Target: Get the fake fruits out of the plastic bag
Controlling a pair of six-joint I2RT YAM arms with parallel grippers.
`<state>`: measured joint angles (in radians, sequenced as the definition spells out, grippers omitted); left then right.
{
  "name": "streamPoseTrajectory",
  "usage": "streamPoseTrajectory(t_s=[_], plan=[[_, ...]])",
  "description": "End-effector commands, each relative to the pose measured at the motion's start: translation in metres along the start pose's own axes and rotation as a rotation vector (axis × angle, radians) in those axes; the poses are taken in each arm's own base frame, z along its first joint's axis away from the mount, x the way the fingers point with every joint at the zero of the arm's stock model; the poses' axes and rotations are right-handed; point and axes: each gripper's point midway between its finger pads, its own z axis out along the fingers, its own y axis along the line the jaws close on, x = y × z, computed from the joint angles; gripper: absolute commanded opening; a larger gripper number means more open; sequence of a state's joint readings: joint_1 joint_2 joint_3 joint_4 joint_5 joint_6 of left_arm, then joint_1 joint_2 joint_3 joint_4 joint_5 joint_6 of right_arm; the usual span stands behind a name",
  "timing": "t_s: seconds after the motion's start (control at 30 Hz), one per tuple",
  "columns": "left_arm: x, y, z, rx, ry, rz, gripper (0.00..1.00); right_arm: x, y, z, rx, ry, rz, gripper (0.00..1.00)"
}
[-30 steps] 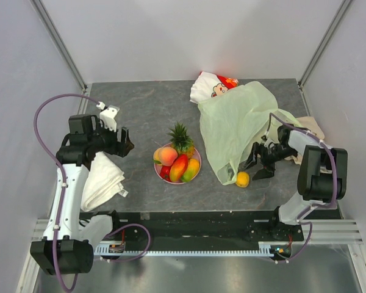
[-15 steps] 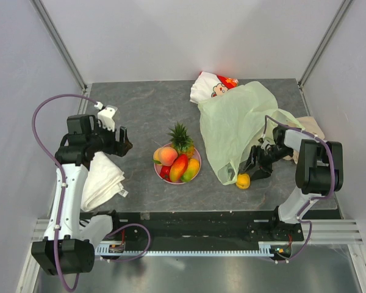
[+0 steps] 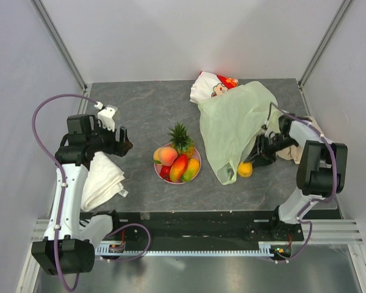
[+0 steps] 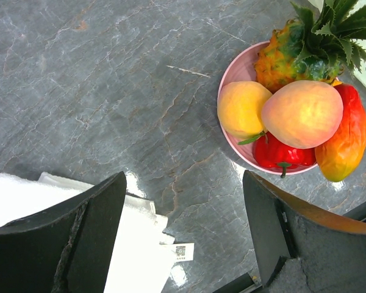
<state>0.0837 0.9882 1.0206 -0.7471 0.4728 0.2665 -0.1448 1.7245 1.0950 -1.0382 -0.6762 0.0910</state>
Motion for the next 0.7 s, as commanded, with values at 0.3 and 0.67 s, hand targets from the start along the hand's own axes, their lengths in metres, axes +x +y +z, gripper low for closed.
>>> streamPoseTrajectory(t_s=[0.3, 0.67], plan=[[0.000, 0.003, 0.003, -0.012, -0.020, -0.019, 0.84, 0.016, 0.242, -0.075, -0.340, -0.630, -1.072, 0.25], [0.016, 0.005, 0.008, -0.010, 0.036, -0.021, 0.84, 0.104, 0.319, -0.017, -0.559, -0.887, -1.716, 0.26]])
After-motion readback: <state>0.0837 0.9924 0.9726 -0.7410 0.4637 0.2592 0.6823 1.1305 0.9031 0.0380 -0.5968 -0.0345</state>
